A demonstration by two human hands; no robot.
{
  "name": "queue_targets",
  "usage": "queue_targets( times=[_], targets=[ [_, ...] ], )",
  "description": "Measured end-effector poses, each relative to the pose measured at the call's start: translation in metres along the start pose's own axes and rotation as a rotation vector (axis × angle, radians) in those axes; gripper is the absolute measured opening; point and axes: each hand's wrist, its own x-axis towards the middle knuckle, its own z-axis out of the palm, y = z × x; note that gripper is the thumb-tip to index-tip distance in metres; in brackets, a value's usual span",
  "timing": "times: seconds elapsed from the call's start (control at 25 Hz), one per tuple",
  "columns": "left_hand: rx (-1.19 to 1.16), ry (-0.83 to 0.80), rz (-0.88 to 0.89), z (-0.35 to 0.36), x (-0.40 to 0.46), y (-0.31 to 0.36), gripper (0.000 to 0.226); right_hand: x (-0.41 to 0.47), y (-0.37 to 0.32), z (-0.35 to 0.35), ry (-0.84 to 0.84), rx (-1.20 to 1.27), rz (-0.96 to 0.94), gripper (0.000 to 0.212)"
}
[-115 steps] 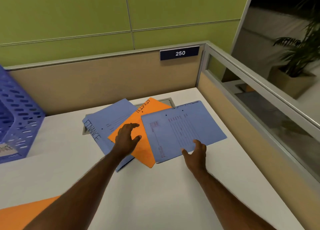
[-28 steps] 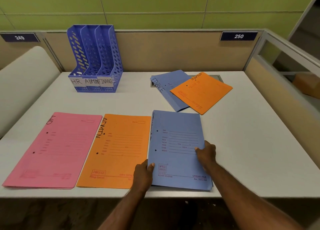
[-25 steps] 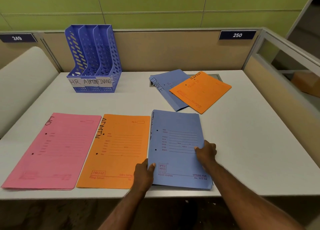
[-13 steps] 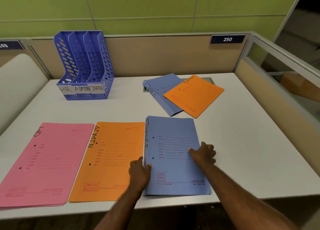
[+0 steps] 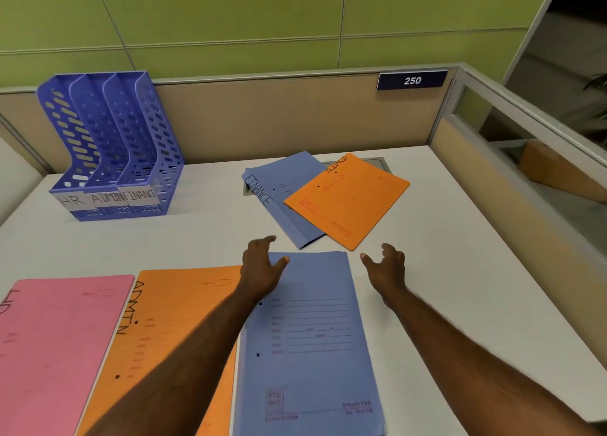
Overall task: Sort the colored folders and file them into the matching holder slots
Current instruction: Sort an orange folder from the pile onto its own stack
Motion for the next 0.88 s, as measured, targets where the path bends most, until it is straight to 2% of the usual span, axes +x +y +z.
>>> queue_targets(
  times=[0.28,0.72,0.88],
  targets=[
    [0.051,-0.098,0.028,0.027,0.106,0.031,0.063,0.083,0.0,-0.002,0.001,0.075,-0.013,0.064],
    [0.183,-0.157,-0.051,0.07,0.21,0.038,0.066,0.147,0.007,0.013,-0.107,-0.068,-0.148,0.093],
    [0.24,-0.161,-0.11,0.075,0.235,0.037,0.069,0.153,0.012,0.021,-0.089,-0.072,-0.152,0.095]
  ],
)
